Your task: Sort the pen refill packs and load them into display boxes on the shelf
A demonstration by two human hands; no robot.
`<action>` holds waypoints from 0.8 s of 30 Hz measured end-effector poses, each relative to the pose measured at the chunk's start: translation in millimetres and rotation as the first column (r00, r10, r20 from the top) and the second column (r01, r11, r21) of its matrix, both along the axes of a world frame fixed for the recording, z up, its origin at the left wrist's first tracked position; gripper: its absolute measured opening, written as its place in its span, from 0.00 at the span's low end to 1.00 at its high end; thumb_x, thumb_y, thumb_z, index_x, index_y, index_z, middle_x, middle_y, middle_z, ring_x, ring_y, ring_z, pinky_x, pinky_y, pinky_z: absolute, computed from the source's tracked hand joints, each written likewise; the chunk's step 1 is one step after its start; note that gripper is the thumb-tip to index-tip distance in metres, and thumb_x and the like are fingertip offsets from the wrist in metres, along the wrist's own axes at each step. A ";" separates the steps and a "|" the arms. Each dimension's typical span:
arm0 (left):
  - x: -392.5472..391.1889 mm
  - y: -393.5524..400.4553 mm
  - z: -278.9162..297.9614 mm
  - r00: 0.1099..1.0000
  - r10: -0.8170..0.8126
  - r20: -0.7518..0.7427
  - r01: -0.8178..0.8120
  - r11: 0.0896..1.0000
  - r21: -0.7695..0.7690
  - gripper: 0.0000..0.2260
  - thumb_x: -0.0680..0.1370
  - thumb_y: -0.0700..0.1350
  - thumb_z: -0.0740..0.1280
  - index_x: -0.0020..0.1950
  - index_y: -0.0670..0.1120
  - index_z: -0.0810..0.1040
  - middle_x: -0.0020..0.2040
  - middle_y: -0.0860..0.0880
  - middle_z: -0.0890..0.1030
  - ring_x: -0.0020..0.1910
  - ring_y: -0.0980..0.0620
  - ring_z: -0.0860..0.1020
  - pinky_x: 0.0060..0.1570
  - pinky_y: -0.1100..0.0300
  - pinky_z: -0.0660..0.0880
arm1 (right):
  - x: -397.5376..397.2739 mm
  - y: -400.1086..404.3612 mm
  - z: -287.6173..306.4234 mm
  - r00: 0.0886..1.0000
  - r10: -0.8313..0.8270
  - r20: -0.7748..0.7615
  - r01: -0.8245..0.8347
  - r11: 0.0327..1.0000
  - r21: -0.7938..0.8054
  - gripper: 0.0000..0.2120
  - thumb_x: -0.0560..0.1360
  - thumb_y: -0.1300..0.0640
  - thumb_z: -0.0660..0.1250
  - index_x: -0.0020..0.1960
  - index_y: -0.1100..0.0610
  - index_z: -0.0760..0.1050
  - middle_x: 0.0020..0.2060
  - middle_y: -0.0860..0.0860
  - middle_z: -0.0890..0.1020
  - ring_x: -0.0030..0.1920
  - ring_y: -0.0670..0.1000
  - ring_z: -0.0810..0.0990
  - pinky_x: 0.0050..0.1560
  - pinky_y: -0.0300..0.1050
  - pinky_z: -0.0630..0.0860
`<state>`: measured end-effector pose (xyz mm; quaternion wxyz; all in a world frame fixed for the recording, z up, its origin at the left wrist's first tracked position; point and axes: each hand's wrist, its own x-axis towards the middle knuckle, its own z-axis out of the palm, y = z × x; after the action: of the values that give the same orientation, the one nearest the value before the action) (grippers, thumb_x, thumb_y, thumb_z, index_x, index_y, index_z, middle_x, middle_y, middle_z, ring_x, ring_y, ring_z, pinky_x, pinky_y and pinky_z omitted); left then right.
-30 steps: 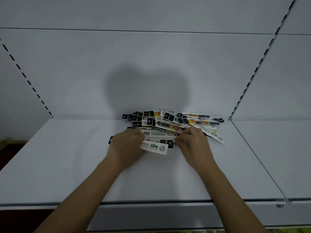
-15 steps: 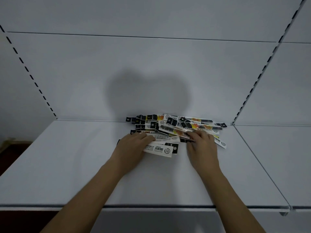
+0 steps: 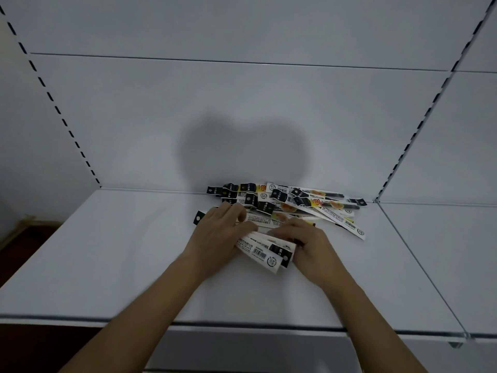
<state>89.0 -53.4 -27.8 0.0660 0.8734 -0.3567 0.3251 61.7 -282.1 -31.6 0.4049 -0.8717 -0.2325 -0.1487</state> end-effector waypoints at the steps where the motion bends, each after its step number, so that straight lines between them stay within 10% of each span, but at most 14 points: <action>1: 0.5 0.4 -0.7 0.999 0.029 -0.016 -0.029 0.999 0.020 0.14 0.66 0.45 0.77 0.50 0.48 0.81 0.47 0.48 0.77 0.46 0.49 0.70 0.42 0.54 0.70 | -2.9 1.6 4.9 0.993 0.026 -0.117 -0.013 0.993 0.116 0.13 0.77 0.64 0.65 0.53 0.50 0.84 0.47 0.38 0.82 0.52 0.41 0.79 0.50 0.31 0.73; 4: 1.8 1.7 -2.7 0.994 0.103 -0.045 -0.102 0.994 0.037 0.17 0.64 0.39 0.78 0.49 0.48 0.79 0.45 0.51 0.81 0.45 0.47 0.76 0.48 0.53 0.64 | -5.4 -0.8 10.1 0.975 -0.068 -0.210 0.140 0.926 0.350 0.13 0.84 0.57 0.57 0.52 0.50 0.81 0.48 0.41 0.84 0.51 0.40 0.80 0.49 0.31 0.71; 10: 0.1 1.9 -4.5 0.973 0.104 -0.206 -0.098 0.994 0.038 0.26 0.65 0.37 0.74 0.59 0.50 0.71 0.50 0.50 0.82 0.45 0.47 0.80 0.43 0.53 0.73 | 9.3 -10.3 -10.3 0.887 -0.459 0.048 0.460 0.888 -0.007 0.09 0.78 0.65 0.66 0.55 0.57 0.79 0.51 0.49 0.79 0.53 0.52 0.73 0.51 0.38 0.65; 18: -0.6 1.3 -0.6 0.991 0.066 -0.113 -0.070 0.997 -0.028 0.07 0.63 0.44 0.72 0.36 0.49 0.75 0.29 0.54 0.78 0.24 0.51 0.74 0.29 0.65 0.62 | 12.2 -13.6 -11.4 0.870 -0.491 -0.056 0.487 0.871 -0.062 0.11 0.76 0.61 0.70 0.57 0.54 0.82 0.52 0.51 0.81 0.55 0.54 0.72 0.54 0.47 0.67; 24: 0.6 2.4 -2.6 0.997 0.015 -0.081 -0.019 0.999 -0.048 0.16 0.74 0.47 0.60 0.58 0.50 0.81 0.47 0.52 0.82 0.42 0.49 0.78 0.34 0.60 0.73 | 7.0 -12.5 -4.5 0.928 -0.368 -0.050 0.372 0.921 0.118 0.11 0.76 0.66 0.68 0.47 0.50 0.81 0.45 0.42 0.79 0.51 0.51 0.74 0.50 0.45 0.69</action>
<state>89.6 -51.0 -30.3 0.0986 0.8868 -0.3384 0.2989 68.7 -294.6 -36.0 0.4266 -0.8747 -0.0485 -0.2249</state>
